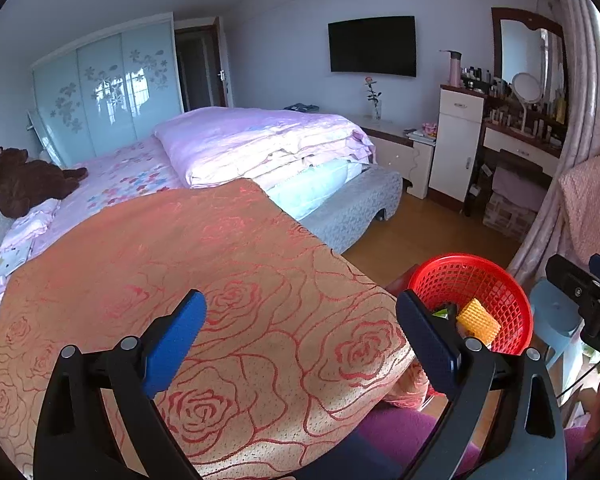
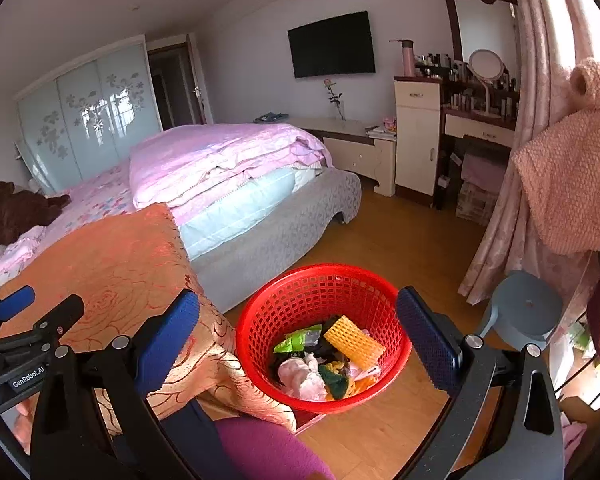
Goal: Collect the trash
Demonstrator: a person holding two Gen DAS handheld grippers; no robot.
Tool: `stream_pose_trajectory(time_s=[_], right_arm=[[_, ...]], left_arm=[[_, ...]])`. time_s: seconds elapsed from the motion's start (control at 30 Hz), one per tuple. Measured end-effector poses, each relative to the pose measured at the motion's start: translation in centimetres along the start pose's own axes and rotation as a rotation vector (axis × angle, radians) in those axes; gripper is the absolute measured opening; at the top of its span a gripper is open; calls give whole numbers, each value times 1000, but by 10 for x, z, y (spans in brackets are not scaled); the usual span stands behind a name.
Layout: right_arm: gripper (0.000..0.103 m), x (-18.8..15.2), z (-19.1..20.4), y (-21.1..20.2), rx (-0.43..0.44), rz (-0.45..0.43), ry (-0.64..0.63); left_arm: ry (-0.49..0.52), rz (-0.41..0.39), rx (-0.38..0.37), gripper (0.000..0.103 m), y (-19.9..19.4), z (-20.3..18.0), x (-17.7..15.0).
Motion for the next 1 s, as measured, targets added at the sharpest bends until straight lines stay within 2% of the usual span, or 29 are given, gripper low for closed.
stream_pose_trajectory(time_s=[1.0], right_arm=[[96, -8, 2, 6, 13, 32, 16]], left_arm=[[-4, 13, -2, 92, 2, 0, -4]])
Point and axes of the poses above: each gripper's, at about its wrist camera, not at the fingertips, and y roughly the way its jaws point, z to its left, x to its top, the point moved 2 cm from there along y, roughly the way its jaws point, and after that the axes turned 3 degrees about -z, right-handed, at the moved point
